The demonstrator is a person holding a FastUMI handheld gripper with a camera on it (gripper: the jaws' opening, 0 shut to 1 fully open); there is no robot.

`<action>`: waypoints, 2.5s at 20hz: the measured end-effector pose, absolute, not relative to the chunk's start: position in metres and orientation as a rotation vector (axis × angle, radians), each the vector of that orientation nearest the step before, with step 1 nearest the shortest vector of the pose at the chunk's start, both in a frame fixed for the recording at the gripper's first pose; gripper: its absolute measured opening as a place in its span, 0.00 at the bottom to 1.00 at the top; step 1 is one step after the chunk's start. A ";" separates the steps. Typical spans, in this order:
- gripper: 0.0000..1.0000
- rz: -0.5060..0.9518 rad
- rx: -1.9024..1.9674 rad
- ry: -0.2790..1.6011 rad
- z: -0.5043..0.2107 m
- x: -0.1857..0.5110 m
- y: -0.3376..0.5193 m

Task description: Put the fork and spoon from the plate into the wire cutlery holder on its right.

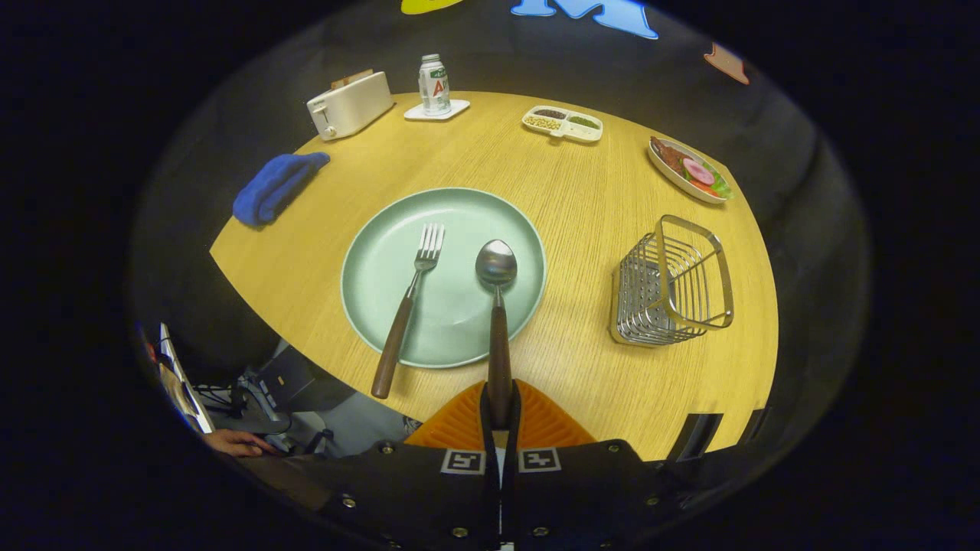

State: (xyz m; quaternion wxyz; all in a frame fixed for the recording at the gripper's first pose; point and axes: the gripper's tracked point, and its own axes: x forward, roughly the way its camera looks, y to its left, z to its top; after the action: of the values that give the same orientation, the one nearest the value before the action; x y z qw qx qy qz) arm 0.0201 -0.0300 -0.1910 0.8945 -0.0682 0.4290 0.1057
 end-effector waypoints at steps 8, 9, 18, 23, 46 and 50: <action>0.01 0.230 -0.157 0.932 -0.095 -0.013 -0.094; 0.01 0.216 -0.169 0.938 -0.089 -0.016 -0.104; 0.01 0.096 -0.110 1.037 -0.096 -0.018 -0.161; 0.01 0.077 -0.124 1.105 -0.112 0.000 -0.171; 0.34 0.040 0.042 0.973 -0.072 0.041 -0.160; 0.34 0.073 0.013 0.889 -0.062 0.027 -0.125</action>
State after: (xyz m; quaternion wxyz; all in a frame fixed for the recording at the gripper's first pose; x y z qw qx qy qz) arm 0.0275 -0.1251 -0.0623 0.9023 0.0063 0.4297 0.0351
